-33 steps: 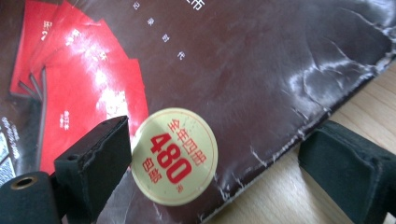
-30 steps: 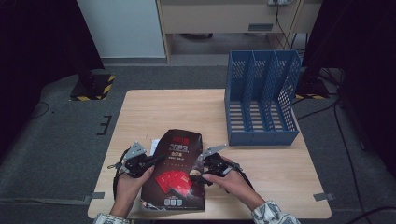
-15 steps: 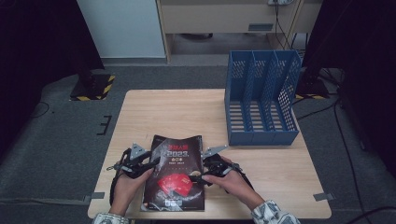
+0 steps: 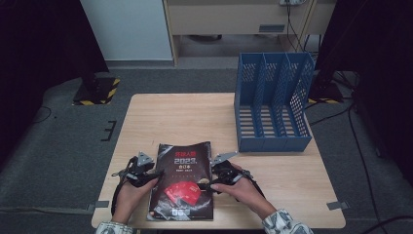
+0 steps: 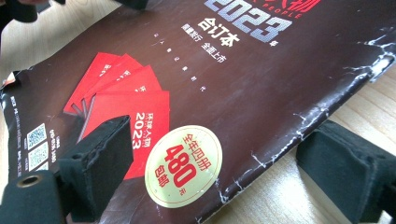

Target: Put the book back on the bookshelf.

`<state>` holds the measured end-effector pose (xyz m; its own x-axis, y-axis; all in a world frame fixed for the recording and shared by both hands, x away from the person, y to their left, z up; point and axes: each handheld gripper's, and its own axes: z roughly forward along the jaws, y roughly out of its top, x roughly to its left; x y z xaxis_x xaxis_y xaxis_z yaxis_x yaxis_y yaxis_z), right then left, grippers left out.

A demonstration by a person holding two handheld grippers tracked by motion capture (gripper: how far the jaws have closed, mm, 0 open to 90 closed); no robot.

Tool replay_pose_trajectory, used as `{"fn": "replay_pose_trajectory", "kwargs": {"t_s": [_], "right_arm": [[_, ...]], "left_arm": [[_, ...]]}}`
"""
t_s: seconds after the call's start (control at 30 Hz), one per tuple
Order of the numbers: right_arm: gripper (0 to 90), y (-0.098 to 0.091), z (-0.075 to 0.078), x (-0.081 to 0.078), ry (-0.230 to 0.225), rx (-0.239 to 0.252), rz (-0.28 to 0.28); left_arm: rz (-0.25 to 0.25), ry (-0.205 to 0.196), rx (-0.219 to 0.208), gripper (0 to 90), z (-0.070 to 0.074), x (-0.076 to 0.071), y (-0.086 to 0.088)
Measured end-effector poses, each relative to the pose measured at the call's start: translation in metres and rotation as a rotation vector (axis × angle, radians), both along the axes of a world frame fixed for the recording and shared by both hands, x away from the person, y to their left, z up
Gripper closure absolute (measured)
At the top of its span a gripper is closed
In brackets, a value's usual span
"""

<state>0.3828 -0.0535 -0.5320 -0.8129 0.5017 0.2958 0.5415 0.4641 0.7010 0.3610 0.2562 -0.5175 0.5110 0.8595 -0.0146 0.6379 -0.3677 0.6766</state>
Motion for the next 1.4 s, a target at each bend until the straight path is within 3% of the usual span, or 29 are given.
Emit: {"fn": "replay_pose_trajectory", "kwargs": {"t_s": [0.23,0.47,0.87,0.93,1.2,1.4], "right_arm": [[22.3,-0.001,0.001,0.003,0.002,0.007,-0.016],[25.5,0.007,0.006,0.004,-0.003,0.032,-0.018],[26.6,0.031,0.007,0.008,0.028,-0.005,-0.016],[31.2,0.035,0.007,0.009,0.019,-0.018,-0.016],[35.8,0.044,0.007,0.011,0.024,-0.045,-0.012],[50.2,0.045,0.009,0.012,0.01,-0.082,-0.034]], "left_arm": [[0.003,0.027,-0.034,50.4,-0.002,0.001,0.001],[0.004,0.031,-0.041,50.3,-0.003,0.001,0.003],[0.005,0.041,-0.056,50.2,-0.004,0.003,0.004],[0.005,0.041,-0.056,49.8,-0.004,0.003,0.004],[0.001,0.045,-0.053,48.1,-0.003,0.003,0.003],[0.003,0.049,-0.06,48.1,-0.003,0.004,0.003]]}}
